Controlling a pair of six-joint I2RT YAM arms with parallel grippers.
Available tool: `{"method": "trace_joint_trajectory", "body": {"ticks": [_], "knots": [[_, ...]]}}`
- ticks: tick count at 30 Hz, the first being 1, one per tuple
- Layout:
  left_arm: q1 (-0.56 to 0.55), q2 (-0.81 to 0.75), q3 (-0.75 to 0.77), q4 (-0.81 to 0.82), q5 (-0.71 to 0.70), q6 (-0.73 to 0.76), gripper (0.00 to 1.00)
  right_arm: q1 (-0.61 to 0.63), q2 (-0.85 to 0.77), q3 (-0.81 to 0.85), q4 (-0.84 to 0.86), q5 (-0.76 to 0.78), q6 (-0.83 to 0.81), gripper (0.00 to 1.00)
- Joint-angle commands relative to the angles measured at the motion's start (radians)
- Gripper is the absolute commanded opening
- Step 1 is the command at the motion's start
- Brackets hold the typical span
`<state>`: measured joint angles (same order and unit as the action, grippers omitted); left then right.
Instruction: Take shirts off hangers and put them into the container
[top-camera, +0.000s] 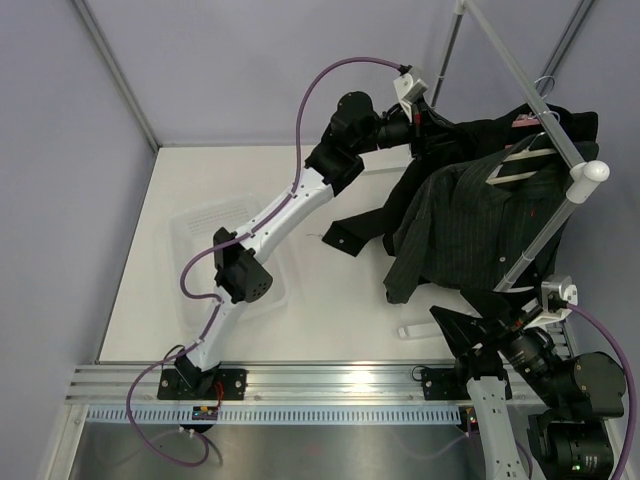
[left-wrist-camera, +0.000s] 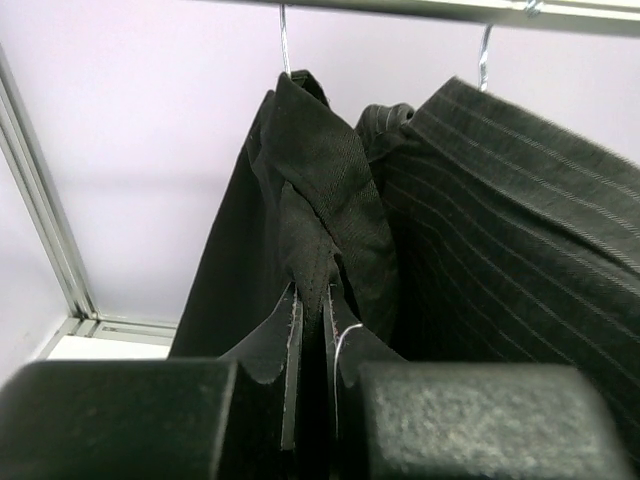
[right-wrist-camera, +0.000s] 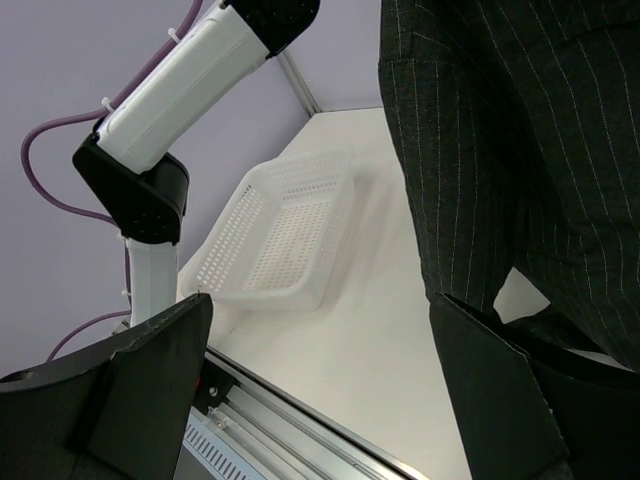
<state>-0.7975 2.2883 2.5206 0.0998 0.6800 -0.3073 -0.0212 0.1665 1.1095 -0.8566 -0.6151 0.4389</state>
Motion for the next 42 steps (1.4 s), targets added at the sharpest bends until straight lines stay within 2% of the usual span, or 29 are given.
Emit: {"method": "trace_joint_trajectory", "body": {"ticks": [1,3,6,9,10,11,12,18,20,24,26,31,37,40,42], "knots": [[-0.005,0.014,0.052,0.060,-0.040,0.005,0.00,-0.014,0.028,0.018,0.033,-0.029,0.004,0.99],[0.012,0.005,0.020,0.040,-0.062,-0.004,0.00,-0.014,0.034,0.024,0.018,-0.020,-0.002,0.99],[0.084,-0.074,-0.150,0.078,-0.059,-0.096,0.00,-0.014,0.036,0.030,0.007,-0.009,-0.011,1.00],[0.153,-0.232,-0.391,0.083,-0.079,-0.105,0.00,-0.014,0.050,0.010,0.005,-0.003,-0.005,0.99],[0.173,-0.336,-0.460,0.089,-0.108,-0.093,0.00,-0.014,0.057,-0.006,0.004,-0.012,-0.006,0.99],[0.178,-0.387,-0.582,0.080,-0.135,-0.063,0.00,-0.014,0.067,-0.017,0.004,-0.020,-0.008,0.99],[0.185,-0.433,-0.627,0.069,-0.160,-0.053,0.00,-0.014,0.077,-0.031,0.010,-0.032,-0.006,0.99],[0.210,-0.755,-0.864,-0.154,-0.391,0.014,0.00,-0.014,0.113,-0.134,0.105,-0.106,0.000,0.97],[0.211,-0.818,-0.885,-0.272,-0.468,0.023,0.00,-0.014,0.134,-0.145,0.132,-0.135,0.000,0.97],[0.211,-1.024,-0.973,-0.397,-0.522,0.002,0.00,-0.014,0.204,-0.154,0.182,-0.192,0.038,0.96],[0.210,-1.088,-0.994,-0.466,-0.531,-0.012,0.00,-0.014,0.226,-0.143,0.202,-0.204,0.043,0.93],[0.211,-1.282,-1.036,-0.613,-0.585,0.000,0.00,-0.014,0.297,-0.059,0.215,-0.254,0.061,0.90],[0.211,-1.362,-1.057,-0.732,-0.603,0.027,0.00,-0.011,0.332,0.064,0.246,-0.307,0.101,0.88],[0.211,-1.363,-1.066,-0.736,-0.597,0.020,0.00,-0.011,0.248,0.127,0.187,-0.163,0.103,0.93],[0.210,-1.357,-1.074,-0.715,-0.573,0.010,0.00,-0.013,0.200,0.148,0.191,-0.147,0.121,0.94]]}}
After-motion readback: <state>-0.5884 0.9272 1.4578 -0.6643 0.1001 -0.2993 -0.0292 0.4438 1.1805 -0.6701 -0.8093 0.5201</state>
